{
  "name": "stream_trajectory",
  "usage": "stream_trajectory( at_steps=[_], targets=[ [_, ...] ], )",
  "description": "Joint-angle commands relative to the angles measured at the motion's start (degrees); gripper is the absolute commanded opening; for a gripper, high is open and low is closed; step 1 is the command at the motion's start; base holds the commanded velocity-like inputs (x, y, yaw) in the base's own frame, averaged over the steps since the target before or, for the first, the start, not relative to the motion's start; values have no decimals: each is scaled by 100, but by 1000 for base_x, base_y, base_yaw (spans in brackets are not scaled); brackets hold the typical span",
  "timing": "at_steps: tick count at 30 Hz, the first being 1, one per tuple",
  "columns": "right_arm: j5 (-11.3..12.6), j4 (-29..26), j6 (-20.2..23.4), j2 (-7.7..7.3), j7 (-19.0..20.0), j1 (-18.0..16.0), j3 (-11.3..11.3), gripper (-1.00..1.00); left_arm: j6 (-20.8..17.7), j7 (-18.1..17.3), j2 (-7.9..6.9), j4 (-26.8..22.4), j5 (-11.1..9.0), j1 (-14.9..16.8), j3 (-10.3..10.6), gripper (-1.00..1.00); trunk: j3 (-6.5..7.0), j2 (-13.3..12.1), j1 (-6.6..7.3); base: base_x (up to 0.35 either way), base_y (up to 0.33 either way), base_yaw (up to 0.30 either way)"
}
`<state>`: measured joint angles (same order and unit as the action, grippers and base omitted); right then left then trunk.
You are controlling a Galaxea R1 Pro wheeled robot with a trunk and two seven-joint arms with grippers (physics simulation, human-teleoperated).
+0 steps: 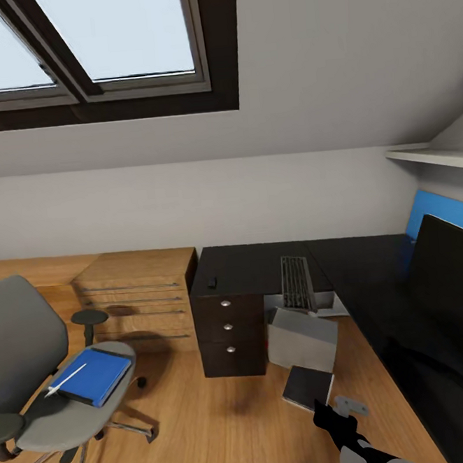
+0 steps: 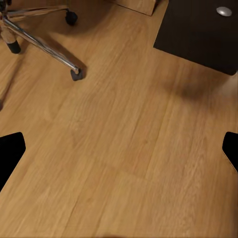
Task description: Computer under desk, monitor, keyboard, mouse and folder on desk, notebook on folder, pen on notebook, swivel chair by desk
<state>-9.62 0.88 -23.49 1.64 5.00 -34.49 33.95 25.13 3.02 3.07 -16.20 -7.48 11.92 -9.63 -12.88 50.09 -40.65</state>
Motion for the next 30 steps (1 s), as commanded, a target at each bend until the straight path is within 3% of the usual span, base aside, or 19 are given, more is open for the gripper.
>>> stream_trajectory(
  at_steps=[1, 14, 30],
  targets=[
    [-49, 8, -24, -3, 10, -5, 50, -100, 18, 6, 1, 2, -47, 4, 14, 100, -8, 5, -4, 335, 0, 0],
    [-62, 8, -24, -5, 10, -5, 50, -100, 18, 6, 1, 2, -50, 4, 14, 100, -8, 5, -4, 300, 0, 0],
    [-67, 8, -18, 3, 32, -5, 50, -100, 18, 6, 7, 11, -52, 4, 14, 100, -8, 5, -4, 34, 0, 0]
  ],
)
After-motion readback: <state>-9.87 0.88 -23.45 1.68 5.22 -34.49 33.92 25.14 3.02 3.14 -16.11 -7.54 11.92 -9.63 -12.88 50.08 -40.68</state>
